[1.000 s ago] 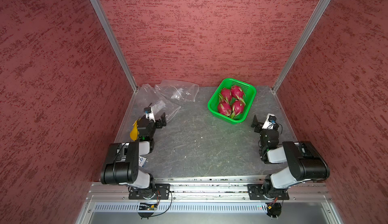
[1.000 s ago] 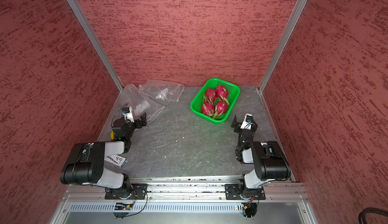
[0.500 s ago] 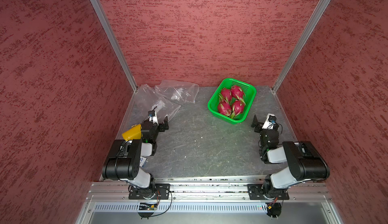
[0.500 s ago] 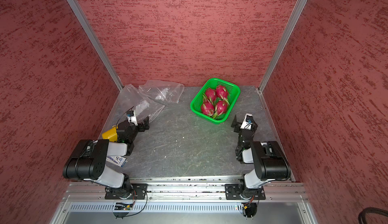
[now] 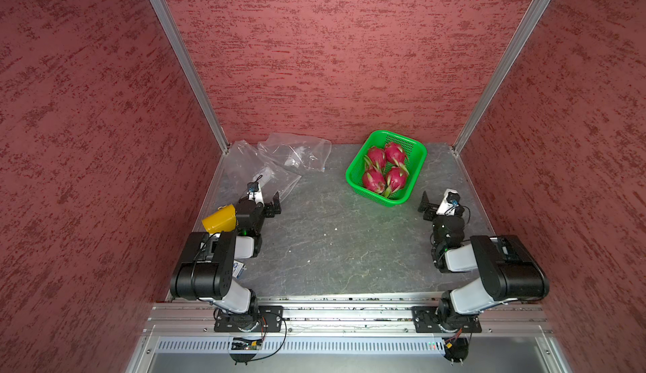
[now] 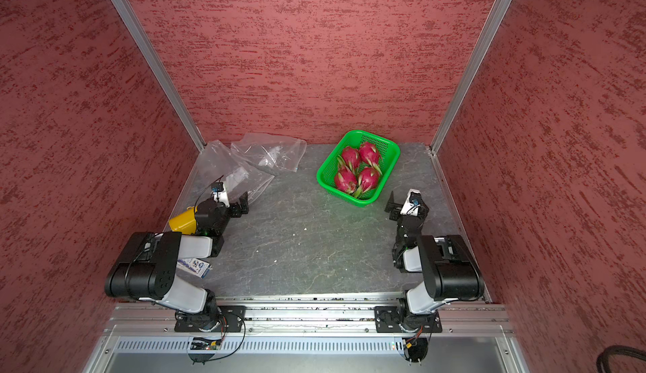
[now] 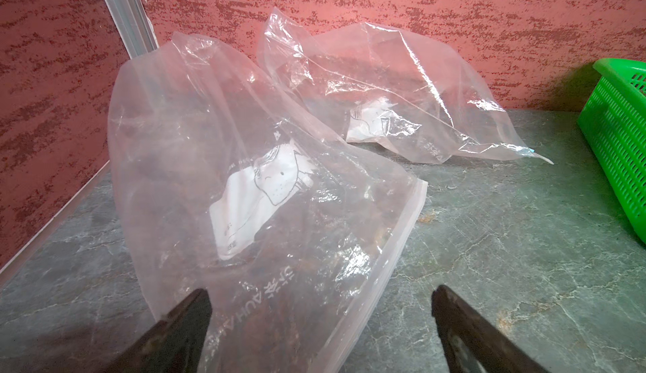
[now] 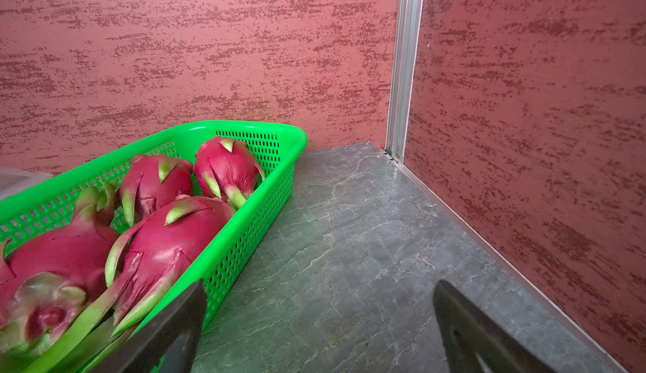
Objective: Open the zip-top bag and take out the dragon fruit
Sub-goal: Reset both arms
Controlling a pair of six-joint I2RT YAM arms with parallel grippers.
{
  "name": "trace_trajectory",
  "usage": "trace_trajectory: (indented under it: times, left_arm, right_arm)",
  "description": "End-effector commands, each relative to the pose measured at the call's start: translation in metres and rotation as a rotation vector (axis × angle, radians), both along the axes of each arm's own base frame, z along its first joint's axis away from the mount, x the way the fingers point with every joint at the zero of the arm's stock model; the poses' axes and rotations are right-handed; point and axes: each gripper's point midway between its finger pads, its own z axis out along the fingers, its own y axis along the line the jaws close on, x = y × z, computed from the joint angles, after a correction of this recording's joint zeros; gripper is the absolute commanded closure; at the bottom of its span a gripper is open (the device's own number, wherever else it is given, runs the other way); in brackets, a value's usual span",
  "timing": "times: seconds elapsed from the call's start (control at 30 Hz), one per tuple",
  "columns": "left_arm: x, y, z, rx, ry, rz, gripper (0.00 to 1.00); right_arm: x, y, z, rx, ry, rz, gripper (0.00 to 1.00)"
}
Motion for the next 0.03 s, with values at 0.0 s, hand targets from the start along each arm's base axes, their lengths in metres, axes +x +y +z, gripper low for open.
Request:
trace_trajectory:
  times: [0.0]
  left_arm:
    - [0.0042, 0.0027, 0.0063, 0.006, -0.016, 0.014, 0.00]
  right_arm:
    - [0.0024, 0.0017, 0.0094, 0.005, -0.037, 0.012, 0.01]
